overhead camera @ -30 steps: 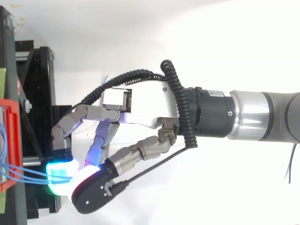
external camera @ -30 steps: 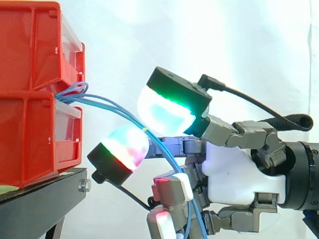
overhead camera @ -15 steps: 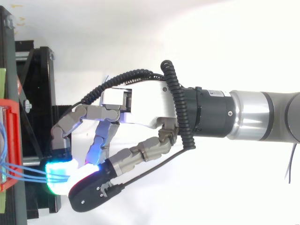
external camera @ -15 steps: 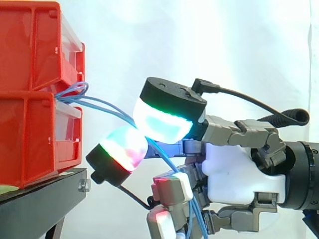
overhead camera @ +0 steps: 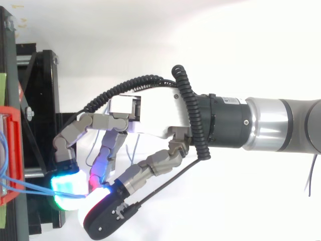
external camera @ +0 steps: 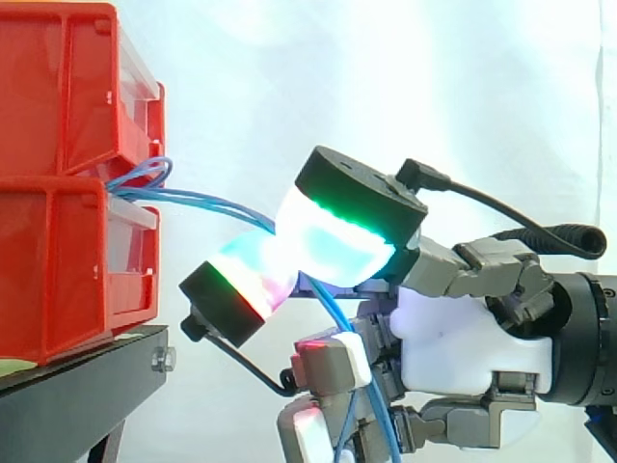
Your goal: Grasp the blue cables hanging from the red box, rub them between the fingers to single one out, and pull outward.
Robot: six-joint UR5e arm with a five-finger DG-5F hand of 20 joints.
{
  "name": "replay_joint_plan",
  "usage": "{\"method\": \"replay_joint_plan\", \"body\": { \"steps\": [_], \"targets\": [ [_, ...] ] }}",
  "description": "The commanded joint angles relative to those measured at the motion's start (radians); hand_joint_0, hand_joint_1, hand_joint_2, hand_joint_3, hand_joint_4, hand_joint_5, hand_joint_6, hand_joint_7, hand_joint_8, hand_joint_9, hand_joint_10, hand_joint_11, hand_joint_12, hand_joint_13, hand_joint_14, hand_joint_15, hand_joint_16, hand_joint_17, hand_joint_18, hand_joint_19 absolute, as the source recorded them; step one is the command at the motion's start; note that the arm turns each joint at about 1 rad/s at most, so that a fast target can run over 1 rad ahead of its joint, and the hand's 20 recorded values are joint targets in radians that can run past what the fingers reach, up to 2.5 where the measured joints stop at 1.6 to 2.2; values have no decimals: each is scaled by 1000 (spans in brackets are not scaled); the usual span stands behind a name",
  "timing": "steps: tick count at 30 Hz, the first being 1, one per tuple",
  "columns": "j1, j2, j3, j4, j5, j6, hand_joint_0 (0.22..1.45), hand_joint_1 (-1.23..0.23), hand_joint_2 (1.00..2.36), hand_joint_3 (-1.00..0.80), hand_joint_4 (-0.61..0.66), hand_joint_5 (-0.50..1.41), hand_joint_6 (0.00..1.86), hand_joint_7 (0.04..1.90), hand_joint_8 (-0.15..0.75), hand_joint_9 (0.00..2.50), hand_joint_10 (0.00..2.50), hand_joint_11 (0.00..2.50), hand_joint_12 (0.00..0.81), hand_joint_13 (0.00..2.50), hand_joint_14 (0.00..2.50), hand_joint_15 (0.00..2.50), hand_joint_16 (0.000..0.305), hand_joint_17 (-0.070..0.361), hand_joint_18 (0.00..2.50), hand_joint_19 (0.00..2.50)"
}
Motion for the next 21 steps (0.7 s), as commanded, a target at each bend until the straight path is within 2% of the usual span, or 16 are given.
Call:
{"method": "replay_joint_plan", "body": {
  "steps": [1, 2, 4, 7, 13, 18, 21],
  "targets": [
    [0, 0, 0, 0, 0, 0, 793, -904, 1000, -500, -119, -178, 917, 963, 266, 1192, 25, 844, 335, 1086, 23, 574, 46, 103, 941, 606],
    [0, 0, 0, 0, 0, 0, 753, -902, 1000, -500, -40, -172, 907, 927, 267, 1191, 23, 839, 336, 1088, 23, 575, 46, 103, 946, 603],
    [0, 0, 0, 0, 0, 0, 696, -872, 1000, -500, 6, -164, 896, 907, 270, 1201, 26, 842, 336, 1088, 22, 570, 46, 103, 943, 623],
    [0, -1, 0, 0, 0, 0, 583, -816, 1000, -500, 26, -159, 890, 906, 282, 1208, 25, 842, 351, 1097, 25, 584, 46, 104, 949, 647],
    [0, 0, 0, 0, 0, 0, 487, -698, 1000, -500, 59, -153, 877, 899, 309, 1242, 24, 822, 386, 1137, 22, 574, 53, 119, 1019, 648],
    [0, 0, 0, 2, 0, 0, 495, -631, 1000, -500, 61, -151, 871, 899, 315, 1243, 24, 804, 385, 1138, 20, 572, 53, 120, 1027, 658],
    [0, 0, 0, 2, 0, 0, 594, -560, 1000, -500, 36, -151, 866, 938, 292, 1236, 27, 826, 364, 1119, 21, 587, 48, 109, 979, 693]
  ]
}}
